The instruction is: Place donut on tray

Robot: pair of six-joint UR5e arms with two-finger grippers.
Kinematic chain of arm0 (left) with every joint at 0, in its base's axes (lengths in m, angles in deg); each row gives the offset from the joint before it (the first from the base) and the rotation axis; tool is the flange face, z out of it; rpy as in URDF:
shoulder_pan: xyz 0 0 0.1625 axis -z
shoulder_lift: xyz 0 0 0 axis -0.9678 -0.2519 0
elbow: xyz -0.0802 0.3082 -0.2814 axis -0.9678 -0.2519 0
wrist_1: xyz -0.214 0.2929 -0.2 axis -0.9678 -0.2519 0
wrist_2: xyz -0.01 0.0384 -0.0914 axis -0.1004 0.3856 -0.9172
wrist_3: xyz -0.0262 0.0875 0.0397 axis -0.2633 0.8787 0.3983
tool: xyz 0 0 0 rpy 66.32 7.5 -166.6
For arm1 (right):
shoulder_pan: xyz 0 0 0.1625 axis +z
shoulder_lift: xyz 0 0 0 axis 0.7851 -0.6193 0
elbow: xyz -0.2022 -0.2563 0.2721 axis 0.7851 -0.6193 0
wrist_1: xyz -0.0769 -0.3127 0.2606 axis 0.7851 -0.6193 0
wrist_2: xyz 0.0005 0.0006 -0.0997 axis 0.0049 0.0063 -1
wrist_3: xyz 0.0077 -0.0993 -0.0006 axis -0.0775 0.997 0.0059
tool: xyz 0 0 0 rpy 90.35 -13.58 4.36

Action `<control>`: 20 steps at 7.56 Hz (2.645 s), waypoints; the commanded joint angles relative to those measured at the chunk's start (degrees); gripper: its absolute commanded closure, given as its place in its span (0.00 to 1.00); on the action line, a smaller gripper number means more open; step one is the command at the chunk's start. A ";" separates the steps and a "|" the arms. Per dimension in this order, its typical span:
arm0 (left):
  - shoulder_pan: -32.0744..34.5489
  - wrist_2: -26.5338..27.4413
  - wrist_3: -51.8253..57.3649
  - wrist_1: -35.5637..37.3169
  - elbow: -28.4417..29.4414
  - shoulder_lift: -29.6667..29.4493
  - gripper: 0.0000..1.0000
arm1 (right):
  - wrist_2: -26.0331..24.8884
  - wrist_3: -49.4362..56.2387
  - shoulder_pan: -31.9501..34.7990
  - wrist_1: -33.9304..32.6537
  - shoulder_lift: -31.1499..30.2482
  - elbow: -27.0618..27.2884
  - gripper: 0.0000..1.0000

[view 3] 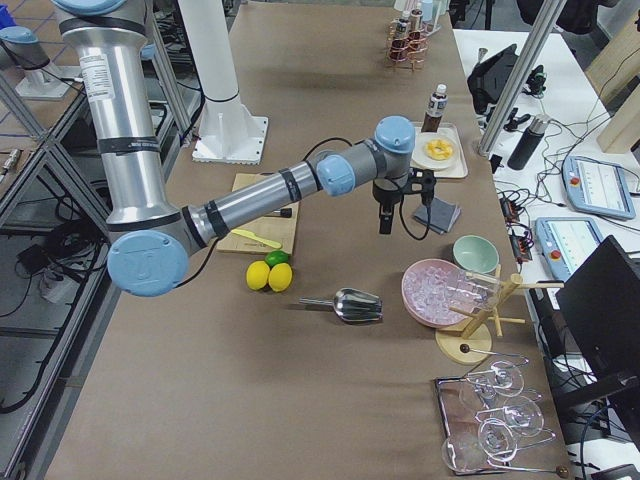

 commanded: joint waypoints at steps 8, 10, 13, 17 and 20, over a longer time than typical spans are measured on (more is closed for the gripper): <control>0.73 0.36 0.32 -0.17 -0.12 0.35 0.02 | -5.26 48.43 18.24 -12.47 -9.70 -12.43 0.00; 0.73 0.44 0.32 -0.34 -0.21 0.18 0.02 | -4.39 48.34 18.24 -12.38 -9.70 -12.17 0.00; 0.73 0.53 0.32 -0.34 -0.13 0.00 0.02 | -1.58 48.25 18.24 -12.29 -9.35 -12.52 0.00; 1.52 0.44 0.32 -0.34 -1.00 0.61 0.02 | -1.21 48.16 18.24 -12.29 -9.35 -12.44 0.00; 1.61 0.44 0.32 -0.34 -1.01 0.79 0.02 | -0.86 48.16 18.24 -12.38 -9.44 -12.26 0.00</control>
